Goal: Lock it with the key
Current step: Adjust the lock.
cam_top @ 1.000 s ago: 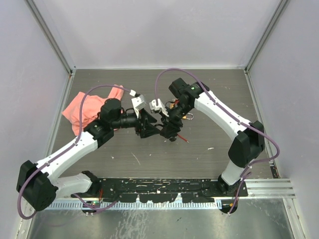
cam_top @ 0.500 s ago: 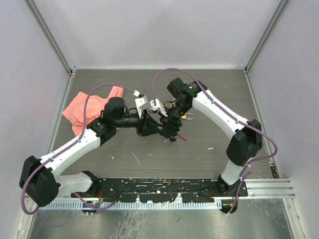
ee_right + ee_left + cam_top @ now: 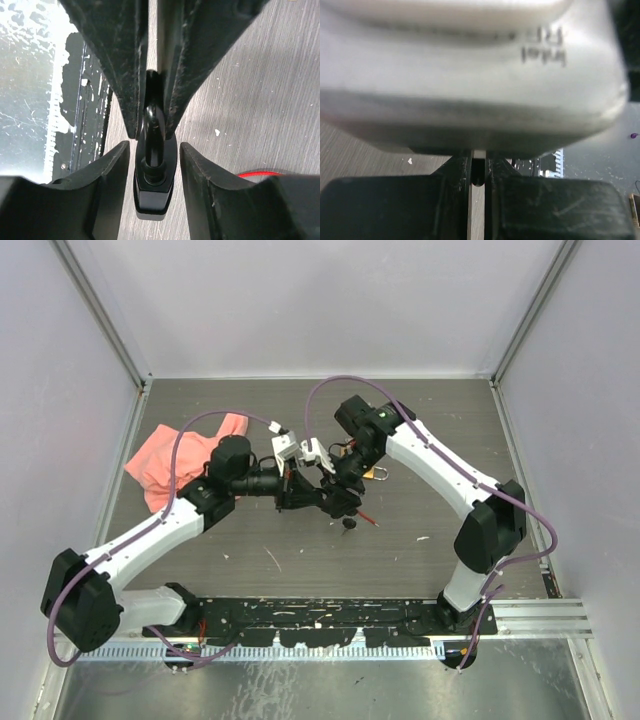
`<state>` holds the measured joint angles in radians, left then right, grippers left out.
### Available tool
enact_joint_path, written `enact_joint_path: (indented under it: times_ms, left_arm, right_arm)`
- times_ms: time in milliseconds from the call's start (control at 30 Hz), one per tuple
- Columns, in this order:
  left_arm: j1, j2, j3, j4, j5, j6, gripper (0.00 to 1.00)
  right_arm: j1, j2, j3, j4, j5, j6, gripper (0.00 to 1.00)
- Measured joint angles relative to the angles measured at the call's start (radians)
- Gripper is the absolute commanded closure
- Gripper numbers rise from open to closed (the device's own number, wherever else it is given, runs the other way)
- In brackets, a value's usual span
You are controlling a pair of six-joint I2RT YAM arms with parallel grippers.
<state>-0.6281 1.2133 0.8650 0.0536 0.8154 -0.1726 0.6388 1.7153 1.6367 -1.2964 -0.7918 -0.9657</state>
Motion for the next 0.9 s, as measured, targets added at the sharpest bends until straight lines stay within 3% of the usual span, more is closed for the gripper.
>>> enact_joint_path:
  times_ms: [233,367,467,567,733,900]
  left_arm:
    - [0.009,-0.106,-0.116,0.103,-0.059,-0.08,1.0]
    - [0.013,-0.216,-0.173,0.156,-0.105,-0.104,1.0]
    - [0.019,-0.275,-0.175,0.203,-0.151,-0.114,1.0]
    - [0.038,-0.305,-0.175,0.274,-0.193,-0.154,1.0]
    - [0.076,-0.286,-0.166,0.4,-0.244,-0.264,1.0]
    - [0.079,-0.264,-0.142,0.484,-0.286,-0.356,1.0]
  right_arm:
    - [-0.085,-0.028,0.056,0.032,-0.044,0.026,0.01]
    - [-0.286,-0.146,0.042,0.23,-0.173,0.135,0.0]
    - [-0.385,-0.301,-0.11,0.556,-0.318,0.382,0.0]
    - [-0.357,-0.356,-0.153,0.787,-0.458,0.597,0.0]
    - [-0.312,-0.364,-0.193,1.052,-0.523,0.862,0.0]
    - [-0.296,-0.36,-0.377,1.627,-0.536,1.35,0.02]
